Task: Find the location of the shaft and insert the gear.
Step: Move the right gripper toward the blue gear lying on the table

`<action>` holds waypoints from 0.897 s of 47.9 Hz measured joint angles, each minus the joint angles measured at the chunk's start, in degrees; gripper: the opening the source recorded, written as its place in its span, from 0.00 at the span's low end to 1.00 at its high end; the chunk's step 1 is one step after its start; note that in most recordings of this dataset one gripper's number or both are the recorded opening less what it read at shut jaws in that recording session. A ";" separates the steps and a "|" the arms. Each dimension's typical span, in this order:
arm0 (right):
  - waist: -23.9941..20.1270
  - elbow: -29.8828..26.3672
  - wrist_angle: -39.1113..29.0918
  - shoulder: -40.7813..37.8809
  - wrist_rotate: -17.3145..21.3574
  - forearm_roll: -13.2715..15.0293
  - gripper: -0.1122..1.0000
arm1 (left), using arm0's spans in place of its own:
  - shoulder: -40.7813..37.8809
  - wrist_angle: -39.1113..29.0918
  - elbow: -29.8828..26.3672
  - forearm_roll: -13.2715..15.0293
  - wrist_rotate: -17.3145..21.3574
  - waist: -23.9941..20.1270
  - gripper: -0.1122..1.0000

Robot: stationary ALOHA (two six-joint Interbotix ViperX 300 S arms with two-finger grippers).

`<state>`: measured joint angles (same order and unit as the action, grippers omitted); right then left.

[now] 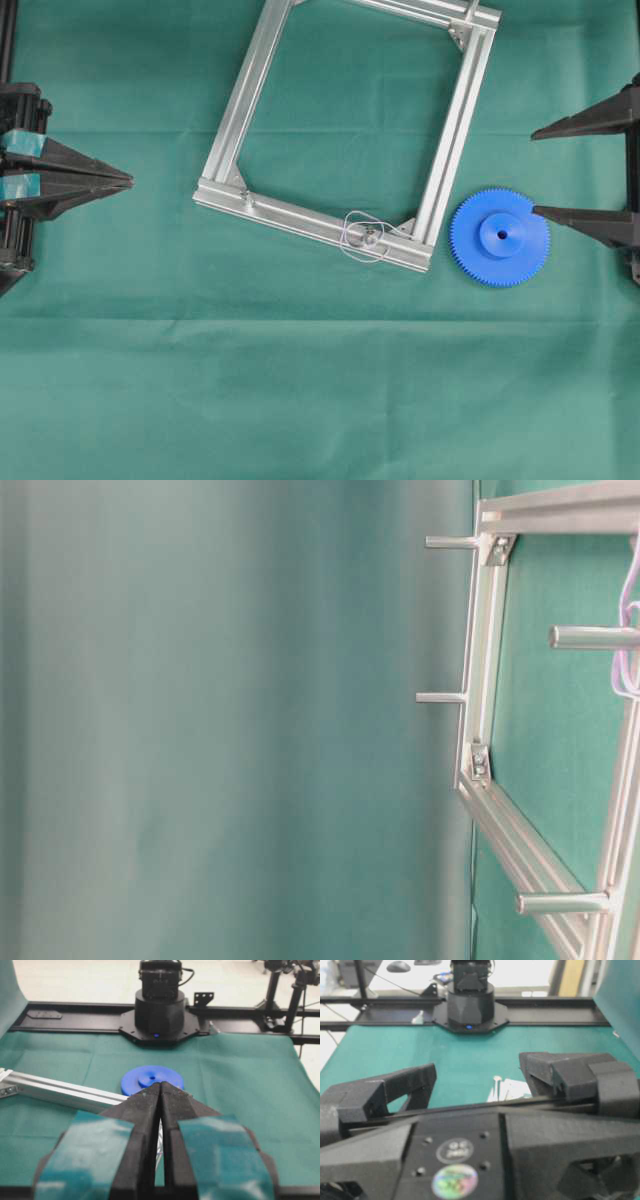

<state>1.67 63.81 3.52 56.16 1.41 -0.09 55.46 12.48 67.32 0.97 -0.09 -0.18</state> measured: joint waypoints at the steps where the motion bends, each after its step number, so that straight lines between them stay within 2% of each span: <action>1: -0.09 0.00 -0.18 0.00 0.00 -0.18 0.93 | 0.00 0.00 0.00 0.00 0.00 0.00 0.11; 9: 0.00 -0.62 -4.57 0.00 1.93 -0.53 0.93 | 0.00 0.09 0.00 0.00 0.00 0.00 0.11; 29: 0.18 -4.48 -31.38 -0.53 11.34 -0.44 0.93 | 0.00 0.00 0.00 0.00 0.00 0.00 0.11; 43: 0.53 -4.66 -45.00 -1.85 18.90 2.55 0.93 | 0.09 0.00 0.00 0.00 0.18 0.00 0.11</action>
<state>2.20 59.15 -41.48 54.32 20.30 2.46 55.55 12.48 67.32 0.97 0.09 -0.18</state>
